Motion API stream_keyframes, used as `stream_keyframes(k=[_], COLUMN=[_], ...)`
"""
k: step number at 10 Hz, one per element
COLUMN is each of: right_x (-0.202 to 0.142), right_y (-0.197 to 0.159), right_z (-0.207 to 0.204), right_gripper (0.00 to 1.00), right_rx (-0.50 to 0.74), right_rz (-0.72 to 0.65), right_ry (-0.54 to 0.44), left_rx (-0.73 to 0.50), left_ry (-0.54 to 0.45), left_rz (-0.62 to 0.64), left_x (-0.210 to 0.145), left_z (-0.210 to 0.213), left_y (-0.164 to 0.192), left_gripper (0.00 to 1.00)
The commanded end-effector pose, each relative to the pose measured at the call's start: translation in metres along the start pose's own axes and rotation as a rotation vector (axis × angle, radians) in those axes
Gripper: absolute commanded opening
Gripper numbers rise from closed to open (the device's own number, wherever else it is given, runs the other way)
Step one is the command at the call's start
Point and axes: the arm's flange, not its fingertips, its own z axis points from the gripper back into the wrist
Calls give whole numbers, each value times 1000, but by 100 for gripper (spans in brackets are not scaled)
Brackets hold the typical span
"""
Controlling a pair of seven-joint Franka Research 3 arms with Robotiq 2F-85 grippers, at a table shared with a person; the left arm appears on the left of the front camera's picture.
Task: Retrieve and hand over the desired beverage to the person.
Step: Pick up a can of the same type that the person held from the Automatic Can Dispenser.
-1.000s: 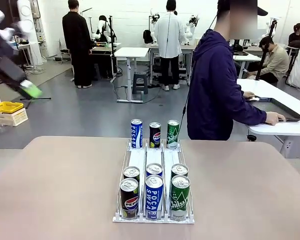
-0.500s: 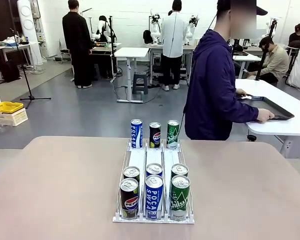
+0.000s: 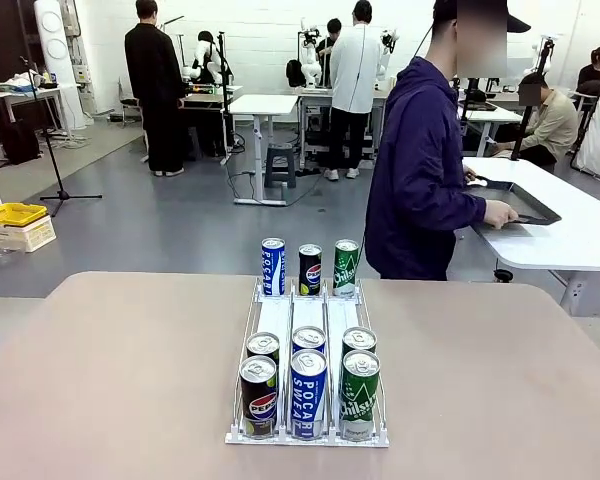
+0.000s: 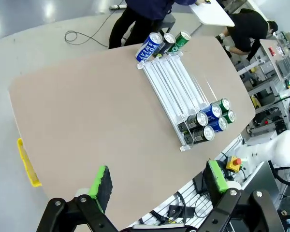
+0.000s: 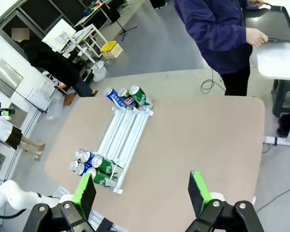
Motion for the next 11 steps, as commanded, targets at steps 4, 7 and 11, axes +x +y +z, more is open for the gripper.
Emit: stream_keyframes(k=[4, 7, 11], right_x=[1, 1, 1], right_y=[-1, -1, -1], right_z=[1, 1, 1], right_gripper=[100, 100, 100], right_rx=[14, 14, 14], right_rz=[16, 16, 16], right_ry=[1, 1, 1], left_rx=[-14, -14, -14], left_ry=[8, 8, 8], left_rz=[-20, -20, -20], left_x=[4, 4, 4], left_z=[3, 3, 3], left_y=[0, 0, 0], left_gripper=[100, 100, 100])
